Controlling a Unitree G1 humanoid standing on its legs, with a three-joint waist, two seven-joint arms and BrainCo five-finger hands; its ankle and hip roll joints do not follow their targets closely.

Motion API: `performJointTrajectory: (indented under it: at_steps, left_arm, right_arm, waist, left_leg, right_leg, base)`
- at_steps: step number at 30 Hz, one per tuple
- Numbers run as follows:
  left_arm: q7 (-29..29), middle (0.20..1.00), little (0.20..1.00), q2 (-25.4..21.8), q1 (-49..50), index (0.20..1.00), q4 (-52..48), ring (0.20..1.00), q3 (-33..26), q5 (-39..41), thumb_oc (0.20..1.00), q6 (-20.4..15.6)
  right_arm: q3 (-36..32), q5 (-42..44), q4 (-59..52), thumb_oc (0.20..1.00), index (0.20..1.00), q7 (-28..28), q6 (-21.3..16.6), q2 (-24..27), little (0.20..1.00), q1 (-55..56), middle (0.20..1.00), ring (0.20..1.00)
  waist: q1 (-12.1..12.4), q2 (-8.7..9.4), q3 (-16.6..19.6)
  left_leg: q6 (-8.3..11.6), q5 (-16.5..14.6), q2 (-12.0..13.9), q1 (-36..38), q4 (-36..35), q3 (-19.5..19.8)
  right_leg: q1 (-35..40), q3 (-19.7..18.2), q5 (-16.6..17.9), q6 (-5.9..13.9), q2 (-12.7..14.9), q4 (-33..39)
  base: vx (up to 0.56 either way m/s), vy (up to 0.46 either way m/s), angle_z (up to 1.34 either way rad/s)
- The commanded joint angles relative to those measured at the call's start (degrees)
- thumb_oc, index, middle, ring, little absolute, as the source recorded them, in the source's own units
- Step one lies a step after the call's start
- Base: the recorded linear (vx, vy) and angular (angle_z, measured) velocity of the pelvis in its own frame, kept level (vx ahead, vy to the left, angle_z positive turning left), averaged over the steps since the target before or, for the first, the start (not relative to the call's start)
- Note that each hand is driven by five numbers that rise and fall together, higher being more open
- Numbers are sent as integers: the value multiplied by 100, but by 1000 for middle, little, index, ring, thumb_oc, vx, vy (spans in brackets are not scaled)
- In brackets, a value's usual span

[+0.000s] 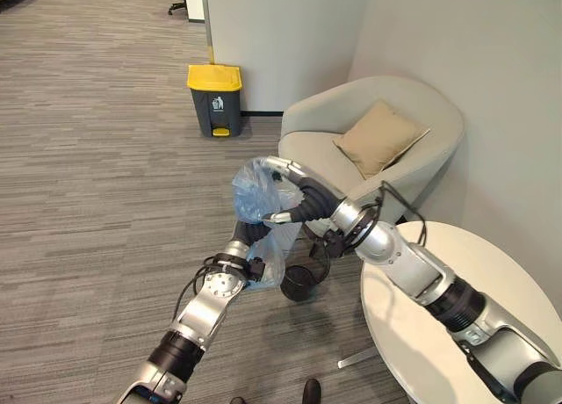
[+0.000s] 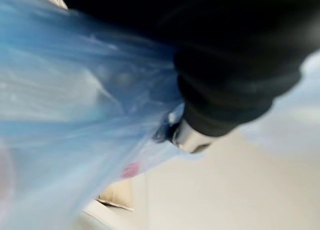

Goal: Gather garbage on tea table into small bin, then transfer packed bag to large trash can.

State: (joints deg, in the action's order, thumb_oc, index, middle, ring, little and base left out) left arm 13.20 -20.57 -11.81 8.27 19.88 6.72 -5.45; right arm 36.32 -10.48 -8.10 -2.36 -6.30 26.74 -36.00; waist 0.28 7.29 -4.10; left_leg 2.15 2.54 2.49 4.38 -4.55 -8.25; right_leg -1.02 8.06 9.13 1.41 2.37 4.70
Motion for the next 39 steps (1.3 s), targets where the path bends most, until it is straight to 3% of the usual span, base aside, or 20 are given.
performJointTrajectory:
  at_steps: [1, 8, 13, 21, 29, 37, 39]
  left_arm:
    - [14, 200, 200, -18, -159, 200, -319, 200, -110, 134, 200, -520]
    - [-101, 200, 200, -117, 597, 200, -296, 200, -635, 110, 200, -398]
    - [-333, 200, 200, -103, 1199, 200, -16, 200, -1129, 294, 200, -342]
    - [-810, 200, 200, -235, 1837, 200, 570, 200, -1831, 338, 200, -278]
    - [-1195, 200, 200, -253, 2560, 200, 1204, 200, -2369, 306, 200, -162]
    - [-1093, 200, 200, -187, 2655, 200, 1413, 200, -2519, 338, 200, -172]
    - [-978, 200, 200, -200, 2466, 200, 1463, 200, -2499, 485, 200, -206]
  right_arm:
    - [-338, -587, -413, 1000, 1000, -304, -389, -97, 1000, 29, 1000, 1000]
    - [-999, -683, -433, 1000, 1000, -408, -370, 115, 1000, 1384, 1000, 1000]
    - [-1759, 243, 74, 1000, 1000, -208, -304, -52, 1000, 2772, 1000, 1000]
    - [-2512, 1113, 1394, 1000, 1000, 304, -77, -207, 1000, 3987, 1000, 1000]
    - [-2969, 1188, 2177, 1000, 1000, 442, 61, -208, 1000, 4366, 1000, 1000]
    - [-2941, 1119, 2236, 1000, 1000, 398, 52, -178, 1000, 4303, 1000, 1000]
    - [-2978, 1198, 2328, 1000, 1000, 254, 11, -192, 1000, 4208, 1000, 1000]
  waist:
    - [-6, -48, 60]
    - [-84, -119, 62]
    - [-176, -177, 47]
    - [-232, -230, 13]
    - [-119, -310, -111]
    - [53, -297, -374]
    - [184, -247, -651]
  left_leg:
    - [-106, -601, -167, 51, 8, -134]
    - [-122, -617, -155, 104, 6, -180]
    - [-125, -626, -159, 142, -2, -204]
    - [-99, -614, -162, 118, 11, -169]
    - [-68, -632, -160, 30, 141, -53]
    - [-28, -653, -169, -261, 485, 140]
    - [60, -608, -157, -746, 831, 261]
  right_leg:
    - [167, 132, -932, 578, 263, -284]
    - [214, 87, -955, 588, 248, -269]
    - [252, 85, -963, 584, 243, -249]
    - [250, 134, -996, 563, 237, -260]
    - [264, 251, -1121, 510, 257, -370]
    - [205, 440, -1199, 449, 298, -476]
    - [23, 715, -1211, 408, 409, -573]
  base:
    - [16, -5, -4]
    - [6, -2, -2]
    - [0, 0, 0]
    - [0, 0, -1]
    - [-8, -13, 3]
    - [-52, -32, 17]
    - [-235, -60, 51]
